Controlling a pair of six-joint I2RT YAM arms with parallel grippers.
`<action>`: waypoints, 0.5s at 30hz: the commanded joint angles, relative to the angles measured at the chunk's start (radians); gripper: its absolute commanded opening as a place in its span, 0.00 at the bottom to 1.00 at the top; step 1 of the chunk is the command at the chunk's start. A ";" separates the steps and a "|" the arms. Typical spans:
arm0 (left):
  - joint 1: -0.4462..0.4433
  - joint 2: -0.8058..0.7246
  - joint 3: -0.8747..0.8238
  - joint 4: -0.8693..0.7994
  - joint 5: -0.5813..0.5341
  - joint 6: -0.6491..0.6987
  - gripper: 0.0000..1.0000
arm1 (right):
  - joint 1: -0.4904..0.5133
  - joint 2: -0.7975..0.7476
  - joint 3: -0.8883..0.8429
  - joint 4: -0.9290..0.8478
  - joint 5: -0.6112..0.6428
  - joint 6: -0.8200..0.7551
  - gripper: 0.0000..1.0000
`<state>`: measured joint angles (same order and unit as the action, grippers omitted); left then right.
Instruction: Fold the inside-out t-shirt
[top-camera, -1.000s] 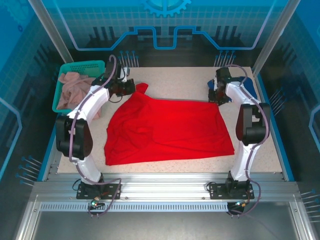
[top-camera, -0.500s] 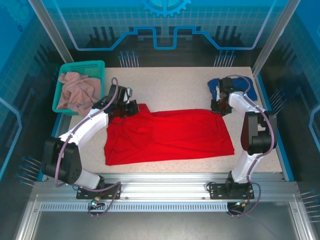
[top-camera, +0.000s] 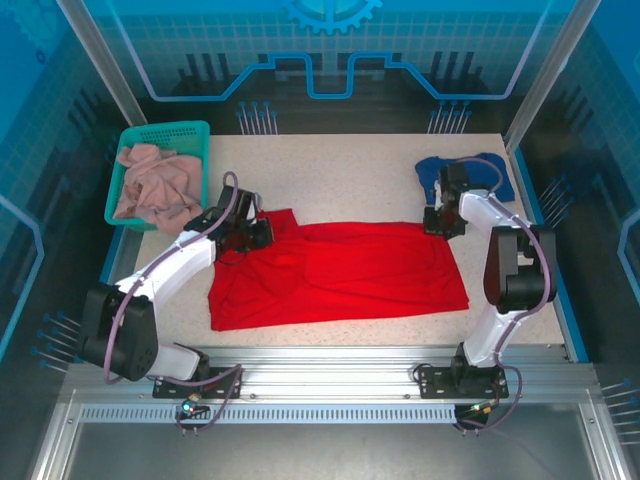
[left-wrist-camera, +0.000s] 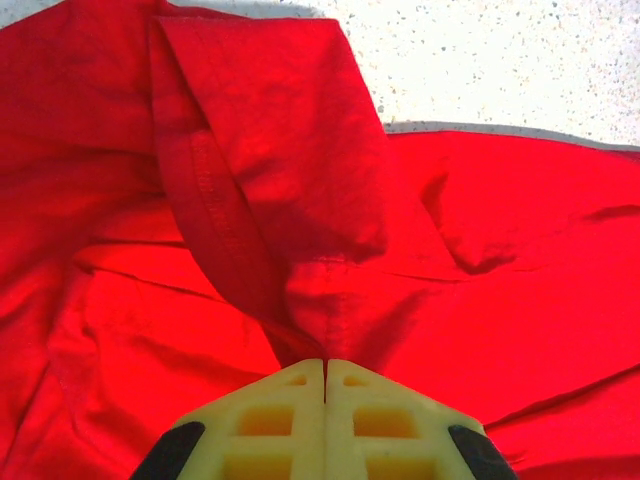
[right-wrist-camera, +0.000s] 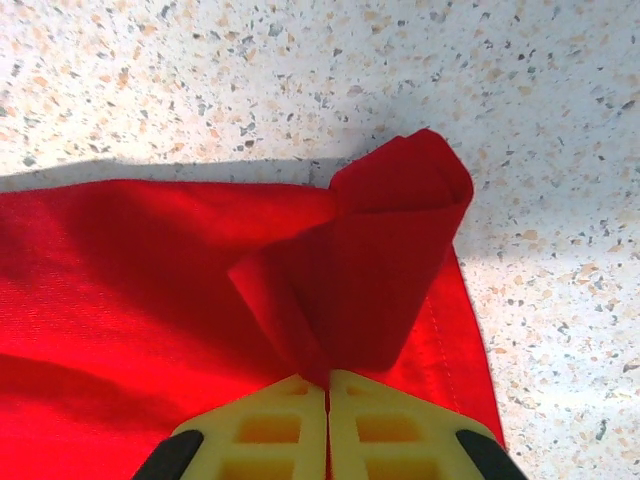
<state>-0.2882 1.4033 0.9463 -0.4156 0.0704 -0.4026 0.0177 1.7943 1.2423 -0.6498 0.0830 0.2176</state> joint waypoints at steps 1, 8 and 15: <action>-0.009 -0.027 0.003 -0.056 -0.017 0.040 0.00 | -0.024 -0.044 -0.004 -0.015 -0.053 0.019 0.08; -0.031 -0.012 -0.021 -0.075 -0.030 0.042 0.00 | -0.034 -0.058 -0.035 -0.021 -0.081 0.028 0.07; -0.042 -0.001 -0.072 -0.054 -0.024 0.019 0.00 | -0.034 -0.025 -0.050 -0.022 -0.088 0.031 0.07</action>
<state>-0.3199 1.3979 0.8917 -0.4522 0.0628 -0.3862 -0.0032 1.7546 1.1988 -0.6537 0.0166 0.2352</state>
